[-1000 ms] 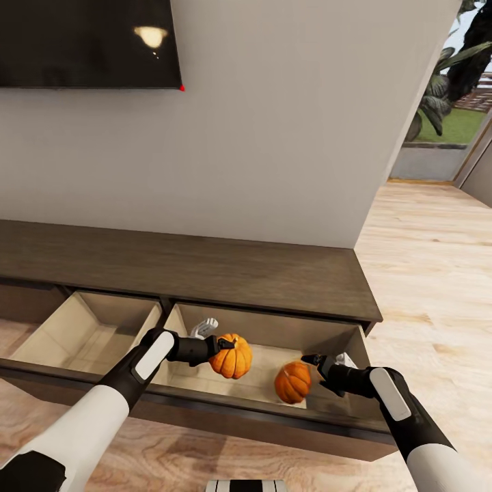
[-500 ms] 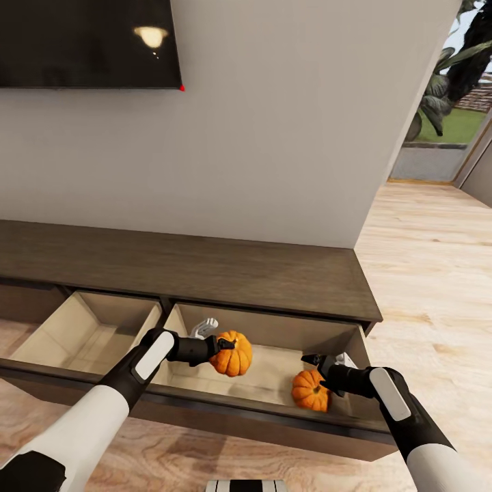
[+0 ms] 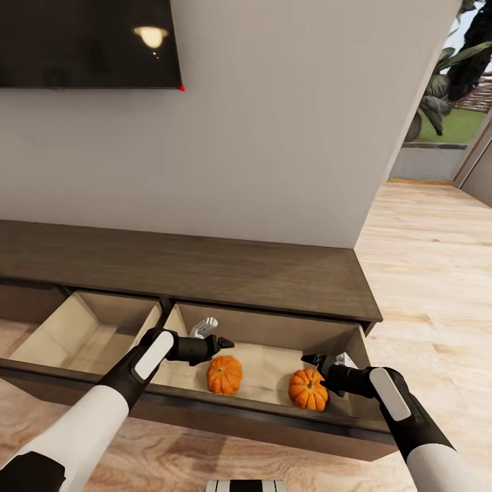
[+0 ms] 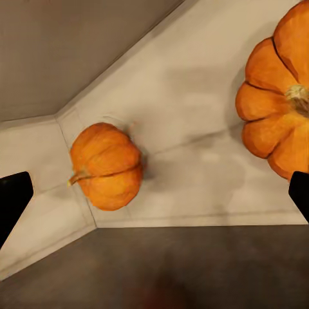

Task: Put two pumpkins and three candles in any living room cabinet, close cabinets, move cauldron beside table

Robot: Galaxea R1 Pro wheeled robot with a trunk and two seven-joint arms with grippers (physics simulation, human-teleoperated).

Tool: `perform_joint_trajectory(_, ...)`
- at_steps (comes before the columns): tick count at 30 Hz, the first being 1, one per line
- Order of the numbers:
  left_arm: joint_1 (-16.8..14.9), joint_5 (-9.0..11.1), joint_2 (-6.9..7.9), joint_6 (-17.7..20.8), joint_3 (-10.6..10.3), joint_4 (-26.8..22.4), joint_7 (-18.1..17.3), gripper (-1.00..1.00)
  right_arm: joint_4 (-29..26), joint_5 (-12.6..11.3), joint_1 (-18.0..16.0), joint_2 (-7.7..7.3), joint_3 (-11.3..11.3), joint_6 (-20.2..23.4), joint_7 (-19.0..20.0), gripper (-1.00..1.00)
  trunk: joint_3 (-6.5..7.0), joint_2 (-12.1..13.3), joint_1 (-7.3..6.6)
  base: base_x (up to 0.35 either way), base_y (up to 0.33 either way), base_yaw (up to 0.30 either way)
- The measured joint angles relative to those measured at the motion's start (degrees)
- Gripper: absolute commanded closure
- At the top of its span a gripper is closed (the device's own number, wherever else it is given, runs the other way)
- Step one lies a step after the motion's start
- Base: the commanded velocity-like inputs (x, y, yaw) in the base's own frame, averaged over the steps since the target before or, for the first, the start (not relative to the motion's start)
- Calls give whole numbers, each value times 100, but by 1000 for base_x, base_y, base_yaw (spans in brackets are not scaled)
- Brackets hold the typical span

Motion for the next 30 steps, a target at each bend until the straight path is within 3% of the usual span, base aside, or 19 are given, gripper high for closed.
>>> perform_joint_trajectory(30, 0, 37, -1, 22, 6, 40, 220, -100, 0, -29, 0, 0, -9, -1, 16, -100, 642, 39, -75, 0, 0, 0)
